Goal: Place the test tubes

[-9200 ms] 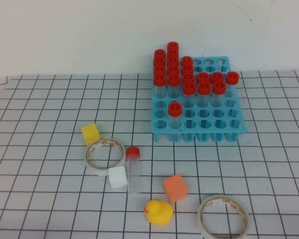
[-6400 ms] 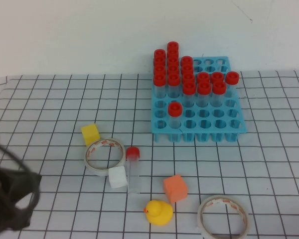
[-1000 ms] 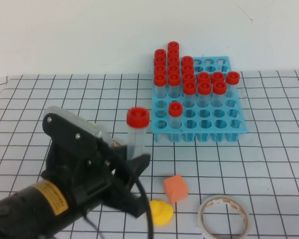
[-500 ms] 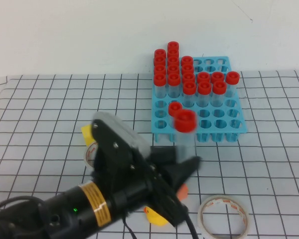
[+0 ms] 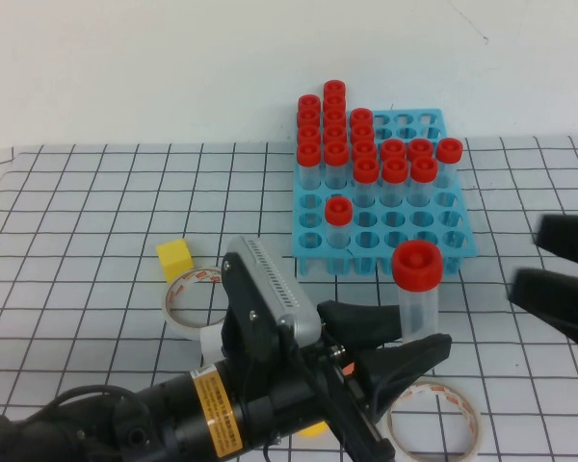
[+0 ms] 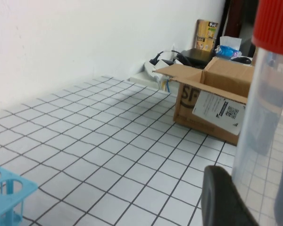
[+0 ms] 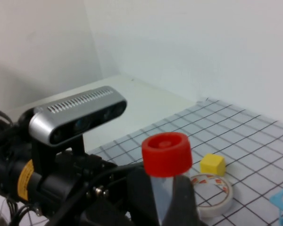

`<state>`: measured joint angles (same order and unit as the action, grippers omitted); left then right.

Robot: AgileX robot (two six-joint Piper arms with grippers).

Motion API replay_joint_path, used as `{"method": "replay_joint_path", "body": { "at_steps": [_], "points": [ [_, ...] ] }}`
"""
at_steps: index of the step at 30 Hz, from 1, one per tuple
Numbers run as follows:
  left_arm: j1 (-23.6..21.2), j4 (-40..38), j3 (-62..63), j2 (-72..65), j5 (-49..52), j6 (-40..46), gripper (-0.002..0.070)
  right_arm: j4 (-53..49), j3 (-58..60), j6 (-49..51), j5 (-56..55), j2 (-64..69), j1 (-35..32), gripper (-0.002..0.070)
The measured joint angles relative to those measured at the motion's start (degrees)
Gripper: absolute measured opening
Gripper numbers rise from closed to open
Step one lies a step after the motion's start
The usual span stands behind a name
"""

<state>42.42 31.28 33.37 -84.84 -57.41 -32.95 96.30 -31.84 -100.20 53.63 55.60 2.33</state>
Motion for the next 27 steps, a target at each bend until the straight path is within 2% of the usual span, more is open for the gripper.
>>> {"method": "replay_joint_path", "body": {
  "at_steps": [14,21,27],
  "points": [
    [-0.1,2.5,0.0,-0.5,3.0,-1.2,0.0213,0.0,-9.9,-8.5,2.8,18.4,11.9,0.0509],
    [-0.1,3.1,0.0,-0.5,4.4,-2.2,0.0213,0.0,-10.3,-11.0,4.7,19.4,12.7,0.051],
    [-0.1,6.7,0.0,-0.5,11.9,-11.4,0.0213,0.0,-10.5,-11.5,3.3,19.4,12.7,0.051]
  ]
}}
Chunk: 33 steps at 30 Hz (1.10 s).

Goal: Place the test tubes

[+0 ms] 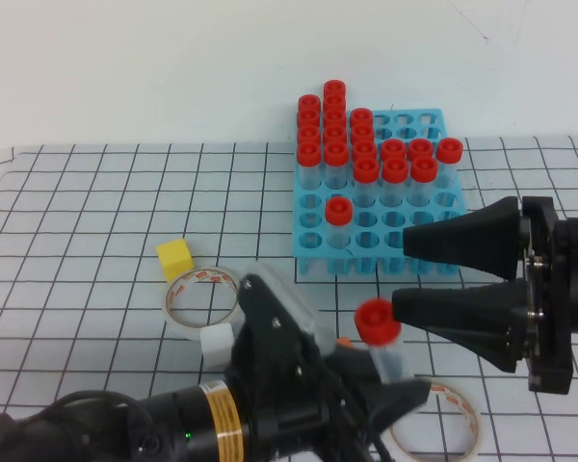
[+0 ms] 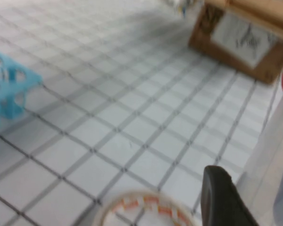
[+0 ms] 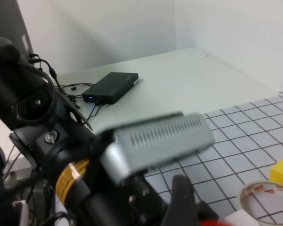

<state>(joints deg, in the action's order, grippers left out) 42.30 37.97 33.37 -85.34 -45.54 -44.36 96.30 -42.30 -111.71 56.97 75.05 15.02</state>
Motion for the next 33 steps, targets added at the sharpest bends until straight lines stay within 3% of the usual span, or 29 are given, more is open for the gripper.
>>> {"method": "replay_joint_path", "body": {
  "at_steps": [4,13,30,33],
  "points": [
    [0.0,5.1,0.0,0.0,1.9,-2.1,0.0213,-2.8,-0.1,2.1,0.5,0.0,0.0,0.051],
    [0.0,6.9,0.0,0.0,3.6,-3.4,0.0213,-12.3,-0.1,7.9,0.9,0.0,0.0,0.051],
    [0.0,8.8,0.0,0.0,2.2,-4.9,0.0212,-7.8,-0.1,5.9,-0.3,5.9,4.7,0.051],
    [0.0,9.2,0.0,0.0,2.1,-5.1,0.0212,-6.1,-0.1,5.8,-1.9,5.9,4.7,0.0464]
  ]
}}
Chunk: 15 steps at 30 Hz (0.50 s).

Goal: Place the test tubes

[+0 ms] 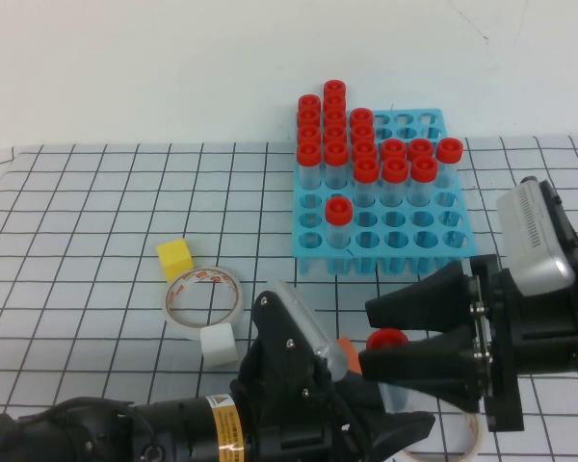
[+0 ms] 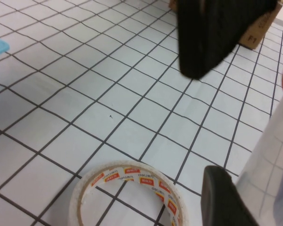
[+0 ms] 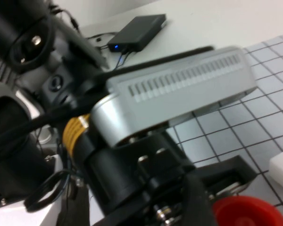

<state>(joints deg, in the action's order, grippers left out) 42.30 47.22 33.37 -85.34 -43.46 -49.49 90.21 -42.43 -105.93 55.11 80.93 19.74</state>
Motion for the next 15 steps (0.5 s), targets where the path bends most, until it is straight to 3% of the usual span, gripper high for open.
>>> {"method": "replay_joint_path", "body": {
  "at_steps": [4,15],
  "points": [
    [0.0,0.4,0.0,0.0,0.2,-0.1,0.0212,-0.3,0.0,-0.1,0.1,0.0,0.0,0.0281],
    [0.0,1.5,0.0,-0.1,1.1,-0.3,0.0212,-2.5,-0.1,0.4,0.3,0.0,0.0,0.0284]
  ]
}}
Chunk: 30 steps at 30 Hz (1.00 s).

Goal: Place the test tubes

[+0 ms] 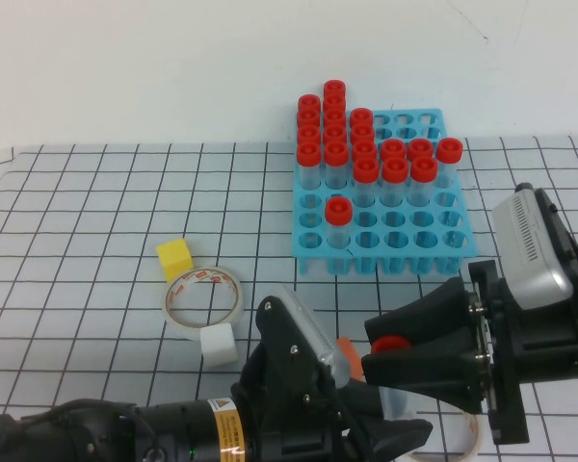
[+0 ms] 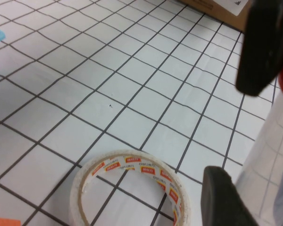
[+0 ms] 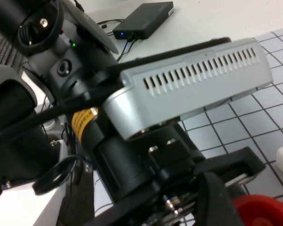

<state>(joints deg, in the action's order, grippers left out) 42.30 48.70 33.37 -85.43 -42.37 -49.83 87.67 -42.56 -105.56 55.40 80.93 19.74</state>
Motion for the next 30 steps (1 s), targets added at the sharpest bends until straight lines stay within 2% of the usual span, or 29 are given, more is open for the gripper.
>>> {"method": "replay_joint_path", "body": {
  "at_steps": [10,17,23,25,27,28,30],
  "points": [
    [0.1,2.1,0.0,0.8,2.0,-2.1,0.0218,-0.6,0.0,0.1,-0.4,0.0,0.0,0.0284],
    [0.1,4.6,0.0,8.2,11.3,-2.9,0.0403,-0.1,0.0,0.1,-3.6,0.0,0.0,0.0284],
    [0.1,12.3,0.0,18.0,23.2,-6.1,0.0427,0.7,0.0,0.1,-11.3,-3.5,0.0,0.0284],
    [0.1,14.3,0.0,21.8,27.3,-10.0,0.0393,0.8,0.0,0.1,-14.4,-5.8,0.0,0.0284],
    [0.1,17.1,-0.2,26.5,33.2,-15.4,0.0312,1.1,0.0,0.1,-17.3,-7.7,0.0,0.0284],
    [0.1,20.3,-1.2,31.4,37.4,-18.6,0.0206,1.1,0.0,0.3,-19.9,-10.3,0.0,0.0284],
    [0.1,22.4,-3.2,36.4,40.8,-19.9,0.0101,1.2,0.0,1.3,-21.8,-12.7,0.0,0.0284]
  ]
}}
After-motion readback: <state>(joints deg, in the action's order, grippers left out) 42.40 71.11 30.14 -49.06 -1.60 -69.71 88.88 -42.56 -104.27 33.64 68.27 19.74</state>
